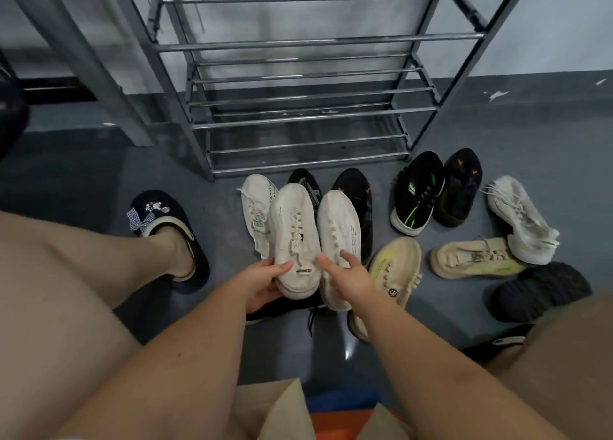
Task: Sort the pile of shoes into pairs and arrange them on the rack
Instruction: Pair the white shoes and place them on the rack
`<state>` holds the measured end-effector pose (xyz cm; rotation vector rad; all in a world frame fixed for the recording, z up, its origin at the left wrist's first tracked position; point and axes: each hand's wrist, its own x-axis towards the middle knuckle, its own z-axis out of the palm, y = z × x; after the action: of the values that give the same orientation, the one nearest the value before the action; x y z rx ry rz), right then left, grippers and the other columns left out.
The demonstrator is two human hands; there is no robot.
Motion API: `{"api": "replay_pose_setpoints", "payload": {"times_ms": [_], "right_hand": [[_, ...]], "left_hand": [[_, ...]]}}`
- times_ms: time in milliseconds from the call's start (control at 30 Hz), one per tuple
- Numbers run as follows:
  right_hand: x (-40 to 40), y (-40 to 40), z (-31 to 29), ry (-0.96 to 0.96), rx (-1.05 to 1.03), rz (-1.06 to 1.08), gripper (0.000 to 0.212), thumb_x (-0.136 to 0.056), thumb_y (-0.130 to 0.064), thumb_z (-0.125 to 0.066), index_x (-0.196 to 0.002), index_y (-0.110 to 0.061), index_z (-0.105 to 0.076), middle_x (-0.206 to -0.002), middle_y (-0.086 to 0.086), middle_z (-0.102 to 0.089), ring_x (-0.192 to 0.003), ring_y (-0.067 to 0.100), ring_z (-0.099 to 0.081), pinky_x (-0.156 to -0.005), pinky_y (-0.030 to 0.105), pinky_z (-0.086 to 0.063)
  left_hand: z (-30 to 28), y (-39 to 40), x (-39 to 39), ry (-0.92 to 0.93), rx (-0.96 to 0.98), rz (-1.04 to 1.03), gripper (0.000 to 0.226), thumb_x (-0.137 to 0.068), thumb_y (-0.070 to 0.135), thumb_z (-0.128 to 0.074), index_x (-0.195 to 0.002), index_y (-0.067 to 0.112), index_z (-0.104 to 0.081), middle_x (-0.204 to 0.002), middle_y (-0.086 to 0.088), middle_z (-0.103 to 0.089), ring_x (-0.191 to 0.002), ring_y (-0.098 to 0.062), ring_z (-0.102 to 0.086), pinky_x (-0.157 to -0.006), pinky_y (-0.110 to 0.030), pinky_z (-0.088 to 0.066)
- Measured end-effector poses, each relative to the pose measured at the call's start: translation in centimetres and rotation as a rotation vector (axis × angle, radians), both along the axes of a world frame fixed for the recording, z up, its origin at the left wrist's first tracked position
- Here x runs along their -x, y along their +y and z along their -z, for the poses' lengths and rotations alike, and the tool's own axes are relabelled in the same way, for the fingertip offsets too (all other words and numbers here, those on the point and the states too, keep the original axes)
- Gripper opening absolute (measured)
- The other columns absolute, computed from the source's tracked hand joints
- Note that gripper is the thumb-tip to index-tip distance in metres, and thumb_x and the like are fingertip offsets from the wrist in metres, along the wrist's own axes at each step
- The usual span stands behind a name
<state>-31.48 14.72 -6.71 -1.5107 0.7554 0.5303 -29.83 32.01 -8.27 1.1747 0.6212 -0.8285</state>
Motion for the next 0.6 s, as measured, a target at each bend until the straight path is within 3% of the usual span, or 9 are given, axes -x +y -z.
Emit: {"api": "replay_pose_setpoints", "payload": {"times_ms": [100, 233, 333, 467, 600], "right_hand": [[0.3, -1.8, 1.1, 0.025, 0.228, -0.076, 0.083, -0.08, -0.041, -0.069, -0.146, -0.016, -0.027, -0.147, 0.013, -0.038, -0.131, 0.031, -0.043, -0.107, 0.043, -0.038], [1.4, -3.4, 2.4, 0.121, 0.315, -0.147, 0.08, -0.083, -0.039, -0.067, -0.145, -0.007, -0.028, -0.143, 0.012, -0.044, -0.127, 0.031, -0.046, -0.103, 0.038, -0.041], [2.3, -3.3, 3.7, 0.158, 0.176, -0.113, 0.063, -0.087, -0.026, -0.066, -0.138, -0.003, -0.038, -0.135, 0.012, -0.053, -0.119, 0.027, -0.053, -0.085, 0.025, -0.043], [2.6, -3.5, 5.0, 0.185, 0.064, -0.012, 0.058, -0.087, -0.018, -0.066, -0.136, -0.003, -0.041, -0.13, 0.015, -0.056, -0.109, 0.028, -0.057, -0.08, 0.033, -0.049], [2.1, -3.7, 5.3, 0.242, -0.028, 0.073, 0.061, -0.085, -0.02, -0.068, -0.137, -0.008, -0.038, -0.13, 0.012, -0.054, -0.104, 0.027, -0.057, -0.055, 0.029, -0.045]], "left_hand": [[1.0, 0.6, 0.4, 0.031, -0.064, 0.008, 0.031, -0.09, 0.012, -0.057, -0.121, 0.017, -0.055, -0.106, -0.001, -0.065, -0.091, -0.015, -0.061, -0.069, -0.027, -0.049], [2.5, 1.3, 0.6, 0.104, -0.126, 0.098, 0.041, -0.088, 0.009, -0.06, -0.128, 0.013, -0.05, -0.122, -0.006, -0.061, -0.102, -0.021, -0.059, -0.083, -0.033, -0.048], [3.3, 1.2, 0.7, 0.138, -0.174, 0.238, 0.039, -0.087, 0.012, -0.062, -0.122, 0.024, -0.051, -0.11, -0.001, -0.064, -0.098, -0.02, -0.06, -0.087, -0.035, -0.045], [3.9, 0.7, 0.7, 0.157, -0.161, 0.28, 0.04, -0.084, 0.008, -0.064, -0.117, 0.026, -0.053, -0.104, 0.001, -0.068, -0.094, -0.019, -0.064, -0.079, -0.034, -0.051], [4.2, 0.7, 0.5, 0.161, -0.179, 0.321, 0.044, -0.084, 0.004, -0.064, -0.12, 0.026, -0.052, -0.113, -0.002, -0.066, -0.108, -0.025, -0.06, -0.101, -0.042, -0.043]]}}
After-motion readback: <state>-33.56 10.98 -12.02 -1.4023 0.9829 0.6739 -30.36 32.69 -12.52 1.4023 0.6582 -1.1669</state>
